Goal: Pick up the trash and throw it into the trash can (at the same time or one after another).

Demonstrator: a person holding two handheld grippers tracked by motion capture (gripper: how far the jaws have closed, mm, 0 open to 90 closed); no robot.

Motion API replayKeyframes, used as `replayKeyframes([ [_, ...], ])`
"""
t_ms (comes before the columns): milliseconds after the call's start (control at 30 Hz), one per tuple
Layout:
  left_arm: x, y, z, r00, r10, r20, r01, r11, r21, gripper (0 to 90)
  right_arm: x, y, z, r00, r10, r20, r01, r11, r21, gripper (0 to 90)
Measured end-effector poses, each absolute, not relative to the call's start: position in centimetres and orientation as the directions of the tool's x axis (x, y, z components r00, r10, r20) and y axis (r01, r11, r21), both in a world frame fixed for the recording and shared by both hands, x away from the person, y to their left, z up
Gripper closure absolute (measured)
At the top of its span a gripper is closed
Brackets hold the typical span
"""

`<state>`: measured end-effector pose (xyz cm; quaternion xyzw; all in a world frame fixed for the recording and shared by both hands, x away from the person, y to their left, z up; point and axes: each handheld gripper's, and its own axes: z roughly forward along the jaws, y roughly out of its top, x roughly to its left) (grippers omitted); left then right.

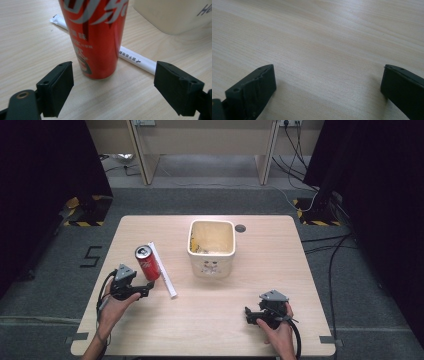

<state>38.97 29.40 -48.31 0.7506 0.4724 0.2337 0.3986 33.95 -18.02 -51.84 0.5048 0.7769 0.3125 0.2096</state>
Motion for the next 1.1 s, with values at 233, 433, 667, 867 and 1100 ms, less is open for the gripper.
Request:
replayKeyframes([
  [233,39.8,29.5,-47.8,0.436,0.9,-0.031,0.517,-0.221,0.827,15.5,33.9,-18.0,-51.8,-0.403,0.915,-0.011,0.653,0.295,0.697,0.2],
  [433,40.6,29.4,-47.8,0.431,0.902,-0.03,0.516,-0.22,0.828,15.5,33.9,-18.0,-51.8,-0.403,0.915,-0.011,0.653,0.296,0.697,0.2],
  [667,41.3,29.1,-47.8,0.427,0.904,-0.025,0.513,-0.22,0.83,15.5,33.9,-18.0,-51.8,-0.403,0.915,-0.011,0.653,0.296,0.697,0.2],
  [867,41.9,29.0,-47.9,0.424,0.905,-0.024,0.515,-0.22,0.828,16.8,33.9,-18.0,-51.8,-0.402,0.915,-0.01,0.654,0.295,0.697,0.2],
  [1100,42.6,29.1,-48.1,0.417,0.908,-0.023,0.52,-0.218,0.826,17.7,33.9,-18.0,-51.8,-0.403,0.915,-0.011,0.653,0.296,0.697,0.2],
])
